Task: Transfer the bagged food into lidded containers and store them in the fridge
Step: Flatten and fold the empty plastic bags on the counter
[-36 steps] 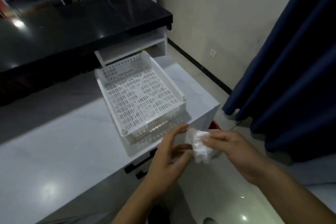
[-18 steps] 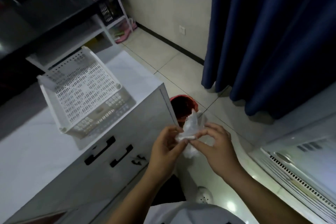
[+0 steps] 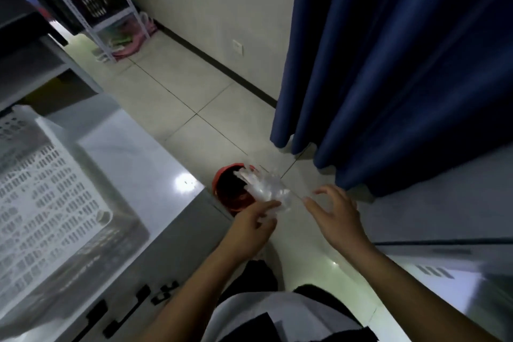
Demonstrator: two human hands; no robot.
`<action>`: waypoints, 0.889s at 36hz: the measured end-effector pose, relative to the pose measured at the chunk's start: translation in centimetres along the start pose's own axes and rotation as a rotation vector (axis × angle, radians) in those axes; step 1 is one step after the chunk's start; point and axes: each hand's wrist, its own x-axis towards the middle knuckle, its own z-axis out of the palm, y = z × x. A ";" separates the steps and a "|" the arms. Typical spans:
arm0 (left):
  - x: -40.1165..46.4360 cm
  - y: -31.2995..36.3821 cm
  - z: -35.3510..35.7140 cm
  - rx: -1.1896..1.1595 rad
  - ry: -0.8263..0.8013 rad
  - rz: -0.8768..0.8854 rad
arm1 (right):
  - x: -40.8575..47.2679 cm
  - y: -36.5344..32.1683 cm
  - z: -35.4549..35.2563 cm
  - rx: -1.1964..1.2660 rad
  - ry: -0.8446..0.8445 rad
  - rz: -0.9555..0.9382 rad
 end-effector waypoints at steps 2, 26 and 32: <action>2.9 -1.1 -0.1 0.114 -0.023 -0.005 | 2.6 1.2 -0.1 -0.130 -0.029 -0.028; 20.1 -7.8 2.9 -0.013 0.042 -0.750 | 31.3 4.3 5.3 -0.895 -0.911 -0.071; 25.4 -11.8 4.7 -0.174 0.137 -0.789 | 37.0 4.7 9.0 -0.876 -0.940 -0.113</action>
